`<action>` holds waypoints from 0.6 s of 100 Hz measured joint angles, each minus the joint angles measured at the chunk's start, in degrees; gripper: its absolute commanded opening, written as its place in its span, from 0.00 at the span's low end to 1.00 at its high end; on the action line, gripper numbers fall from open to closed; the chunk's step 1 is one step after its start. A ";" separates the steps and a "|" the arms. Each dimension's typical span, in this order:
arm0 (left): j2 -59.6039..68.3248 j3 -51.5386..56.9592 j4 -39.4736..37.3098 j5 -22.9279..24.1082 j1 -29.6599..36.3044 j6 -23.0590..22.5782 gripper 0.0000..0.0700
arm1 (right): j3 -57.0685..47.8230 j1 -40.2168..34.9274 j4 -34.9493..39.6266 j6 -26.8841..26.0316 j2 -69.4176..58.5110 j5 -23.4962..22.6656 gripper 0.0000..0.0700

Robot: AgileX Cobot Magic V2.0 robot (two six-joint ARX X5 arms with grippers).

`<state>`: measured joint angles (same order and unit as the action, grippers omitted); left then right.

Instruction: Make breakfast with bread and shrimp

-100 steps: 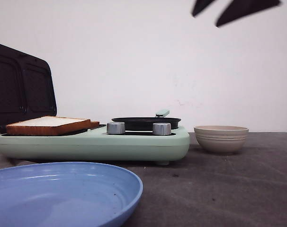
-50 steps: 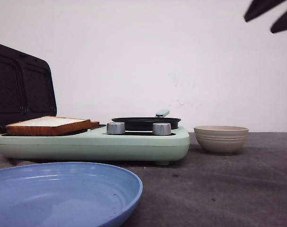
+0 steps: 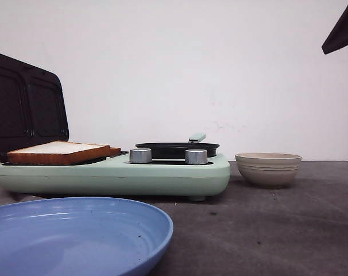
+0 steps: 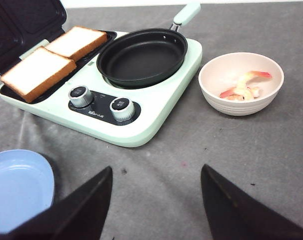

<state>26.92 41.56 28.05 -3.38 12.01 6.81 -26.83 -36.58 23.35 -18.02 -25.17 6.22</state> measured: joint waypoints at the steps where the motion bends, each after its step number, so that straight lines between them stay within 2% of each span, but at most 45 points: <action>1: -0.04 0.00 0.02 0.00 0.00 0.00 0.45 | 0.00 0.00 -0.02 0.02 0.00 0.00 0.48; 35: -2.08 -0.02 3.04 0.00 0.00 0.20 0.45 | 0.00 0.00 -0.02 0.20 0.02 0.02 0.47; 39: -2.54 -0.02 3.06 0.02 0.00 0.22 0.45 | 0.00 0.00 -0.02 0.20 0.02 0.02 0.42; 54: -4.11 -0.02 3.21 0.02 0.00 0.20 0.45 | 0.00 0.00 -0.02 0.52 0.02 0.02 0.10; 60: -4.42 -0.02 3.87 0.02 0.00 0.22 0.45 | 0.00 0.00 -0.02 1.05 0.02 0.04 0.02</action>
<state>22.50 41.54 31.92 -3.36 12.01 7.03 -26.83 -36.58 23.33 -16.97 -25.15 6.26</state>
